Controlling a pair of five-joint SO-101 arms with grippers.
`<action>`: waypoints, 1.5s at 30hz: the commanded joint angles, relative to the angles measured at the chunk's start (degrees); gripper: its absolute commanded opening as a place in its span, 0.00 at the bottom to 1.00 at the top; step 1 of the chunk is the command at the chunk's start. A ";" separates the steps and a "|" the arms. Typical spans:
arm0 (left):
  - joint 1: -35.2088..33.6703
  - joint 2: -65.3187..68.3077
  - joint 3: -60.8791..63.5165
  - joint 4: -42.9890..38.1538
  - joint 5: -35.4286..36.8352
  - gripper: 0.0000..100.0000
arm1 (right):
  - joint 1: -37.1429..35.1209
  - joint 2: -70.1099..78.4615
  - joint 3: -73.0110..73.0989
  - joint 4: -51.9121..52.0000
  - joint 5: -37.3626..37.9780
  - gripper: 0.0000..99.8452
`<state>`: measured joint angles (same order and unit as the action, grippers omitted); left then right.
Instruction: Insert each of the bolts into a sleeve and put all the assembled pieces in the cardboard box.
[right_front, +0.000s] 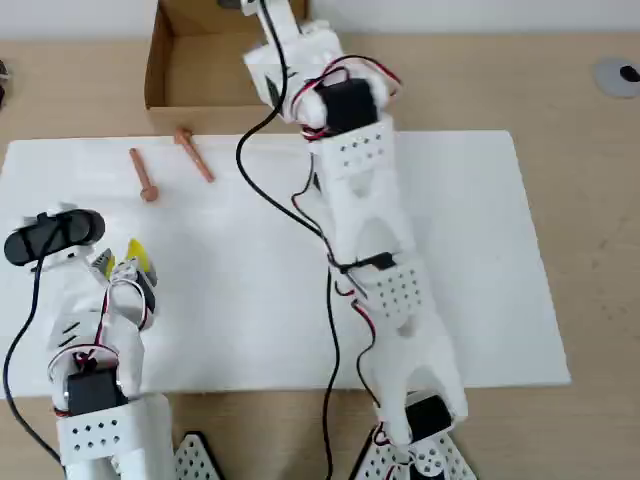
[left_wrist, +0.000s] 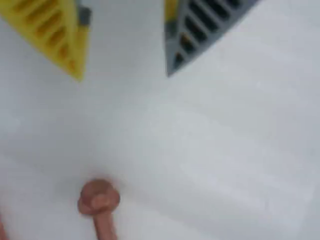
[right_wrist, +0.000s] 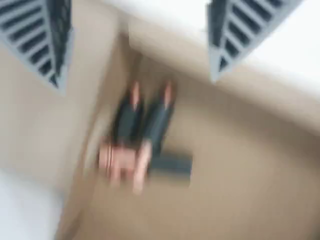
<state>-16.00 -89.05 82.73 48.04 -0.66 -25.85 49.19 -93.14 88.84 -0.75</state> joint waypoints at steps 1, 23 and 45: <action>-0.44 4.97 -9.32 5.10 -0.44 0.21 | -0.48 -7.96 -2.33 12.22 -0.09 0.23; 0.18 67.47 -55.21 17.76 -1.49 0.22 | 1.71 -44.53 65.19 12.75 3.52 0.23; 1.93 81.45 -64.88 18.29 25.58 0.22 | 13.23 -36.00 85.14 -8.44 29.98 0.23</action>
<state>-12.22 -7.74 20.40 67.91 22.81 -14.77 12.44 -7.78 81.36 26.86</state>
